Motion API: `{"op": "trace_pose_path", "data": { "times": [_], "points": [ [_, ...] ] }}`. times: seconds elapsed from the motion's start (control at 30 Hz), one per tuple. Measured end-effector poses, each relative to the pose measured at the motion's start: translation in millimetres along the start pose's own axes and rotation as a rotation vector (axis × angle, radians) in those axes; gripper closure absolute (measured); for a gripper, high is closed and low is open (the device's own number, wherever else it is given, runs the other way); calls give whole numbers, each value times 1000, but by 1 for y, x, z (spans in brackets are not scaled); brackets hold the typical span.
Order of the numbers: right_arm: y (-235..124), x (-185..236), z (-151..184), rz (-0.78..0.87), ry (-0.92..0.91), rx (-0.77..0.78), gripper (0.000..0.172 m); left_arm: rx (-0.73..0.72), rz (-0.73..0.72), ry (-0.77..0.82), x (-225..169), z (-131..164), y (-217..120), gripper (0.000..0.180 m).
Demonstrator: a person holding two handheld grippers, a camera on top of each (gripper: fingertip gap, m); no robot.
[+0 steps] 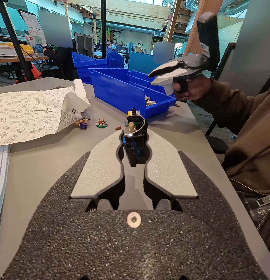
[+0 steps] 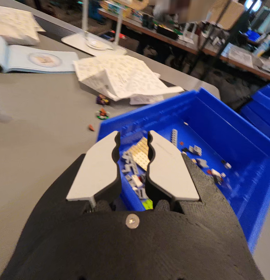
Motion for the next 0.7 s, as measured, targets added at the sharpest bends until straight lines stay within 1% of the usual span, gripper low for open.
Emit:
{"op": "trace_pose_path", "data": {
  "times": [0.17, 0.27, 0.33, 0.4, 0.5, 0.6, 0.7],
  "points": [
    [39, 81, -26, -237, -216, -100, 140, 28, -46, 119, -2, 2, 0, 158],
    [64, 122, -35, -291, -393, -165, 141, 26, -71, 165, -3, 1, 0, 158],
    [79, 140, -38, -281, -486, -207, 141, 27, -99, 194, -2, 0, -1, 158],
    [92, 152, -43, -278, -534, -246, 141, 38, -113, 210, -1, 1, -1, 158],
    [104, 163, -49, -222, -643, -309, 141, 49, -134, 194, 2, 2, 0, 158],
    [111, 166, -49, -147, -745, -326, 141, 60, -172, 142, 6, 2, 1, 158],
    [116, 170, -48, -143, -734, -335, 140, 36, -203, 47, 11, 0, 2, 158]
  ]
}}
Point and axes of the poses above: each gripper's, where its closed fingertips meet, y out along the fingers, z out of its underside, x = y × z across the jaws, the point moved 5 cm from there along -y, back along the fingers, and after that the axes turned 11 degrees about -z, right-handed, at the moved point
